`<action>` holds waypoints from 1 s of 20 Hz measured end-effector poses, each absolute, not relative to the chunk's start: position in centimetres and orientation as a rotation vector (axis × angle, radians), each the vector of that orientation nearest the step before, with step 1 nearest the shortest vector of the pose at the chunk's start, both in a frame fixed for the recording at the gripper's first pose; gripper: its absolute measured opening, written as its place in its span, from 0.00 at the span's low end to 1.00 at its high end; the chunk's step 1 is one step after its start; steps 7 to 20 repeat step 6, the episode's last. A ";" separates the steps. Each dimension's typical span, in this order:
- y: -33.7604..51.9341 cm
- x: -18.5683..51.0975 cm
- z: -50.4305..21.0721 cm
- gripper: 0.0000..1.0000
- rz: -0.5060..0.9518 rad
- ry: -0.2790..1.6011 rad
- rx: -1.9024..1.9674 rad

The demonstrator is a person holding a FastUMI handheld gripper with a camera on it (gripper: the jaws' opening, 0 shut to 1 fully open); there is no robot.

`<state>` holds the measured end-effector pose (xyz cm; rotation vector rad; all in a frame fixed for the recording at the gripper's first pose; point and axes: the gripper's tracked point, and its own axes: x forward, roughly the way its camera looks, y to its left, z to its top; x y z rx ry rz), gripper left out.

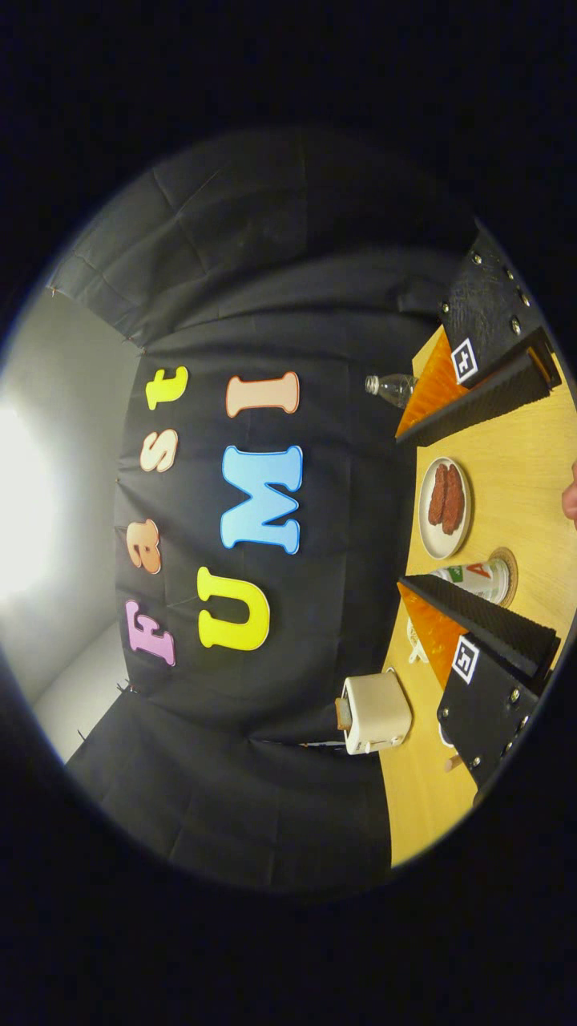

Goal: Take the bottle from table, then pour the juice into the cup, finally place the bottle on the coaster

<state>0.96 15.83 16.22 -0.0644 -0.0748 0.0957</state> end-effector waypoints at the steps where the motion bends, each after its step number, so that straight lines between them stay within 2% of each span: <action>1: 14.5 0.5 15.6 0.98 0.100 -0.088 -0.054; 6: 6.4 0.5 9.4 0.98 0.055 -0.052 0.010; 20: 6.4 0.5 9.4 0.98 0.055 -0.052 0.010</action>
